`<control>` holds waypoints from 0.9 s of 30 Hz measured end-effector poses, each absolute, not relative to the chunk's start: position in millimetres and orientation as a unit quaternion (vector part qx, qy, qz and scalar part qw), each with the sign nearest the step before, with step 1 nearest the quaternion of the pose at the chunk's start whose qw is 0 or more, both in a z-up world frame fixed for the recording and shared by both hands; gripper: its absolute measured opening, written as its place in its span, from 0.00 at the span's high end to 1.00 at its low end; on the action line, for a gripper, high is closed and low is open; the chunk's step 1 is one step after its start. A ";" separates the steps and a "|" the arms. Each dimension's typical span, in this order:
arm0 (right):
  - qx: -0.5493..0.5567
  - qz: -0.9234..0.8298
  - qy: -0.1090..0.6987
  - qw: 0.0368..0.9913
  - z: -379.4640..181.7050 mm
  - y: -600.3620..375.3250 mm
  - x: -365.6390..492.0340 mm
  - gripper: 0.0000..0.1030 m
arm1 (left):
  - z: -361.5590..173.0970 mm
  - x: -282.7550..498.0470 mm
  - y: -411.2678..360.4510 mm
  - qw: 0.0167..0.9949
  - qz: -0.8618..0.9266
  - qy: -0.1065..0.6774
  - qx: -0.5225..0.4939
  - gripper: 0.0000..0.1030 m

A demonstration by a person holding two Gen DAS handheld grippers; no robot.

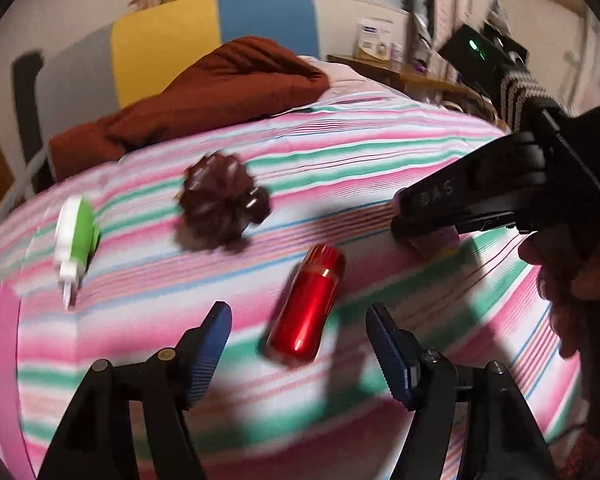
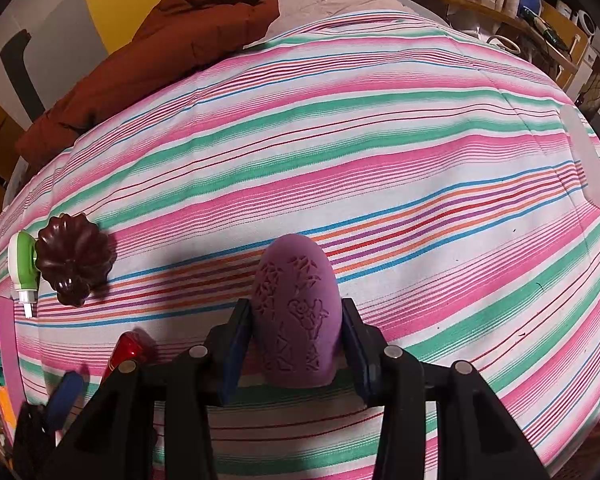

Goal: Organize rigid objects
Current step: 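Grasp the red cylinder bottle with the left gripper while the right gripper holds the lavender piece, then carry the red bottle into the tray and open the left gripper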

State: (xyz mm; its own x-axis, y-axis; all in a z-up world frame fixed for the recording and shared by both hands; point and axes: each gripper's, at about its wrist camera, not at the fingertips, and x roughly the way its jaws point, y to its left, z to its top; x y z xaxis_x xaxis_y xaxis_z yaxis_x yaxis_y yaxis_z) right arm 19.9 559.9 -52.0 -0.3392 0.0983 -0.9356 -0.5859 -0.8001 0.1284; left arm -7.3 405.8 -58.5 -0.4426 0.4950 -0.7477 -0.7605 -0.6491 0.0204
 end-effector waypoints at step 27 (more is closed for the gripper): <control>-0.533 0.811 0.173 0.167 -55.4 525.1 -14.1 0.58 | -68.4 22.1 334.6 0.387 0.838 0.146 -0.355 0.75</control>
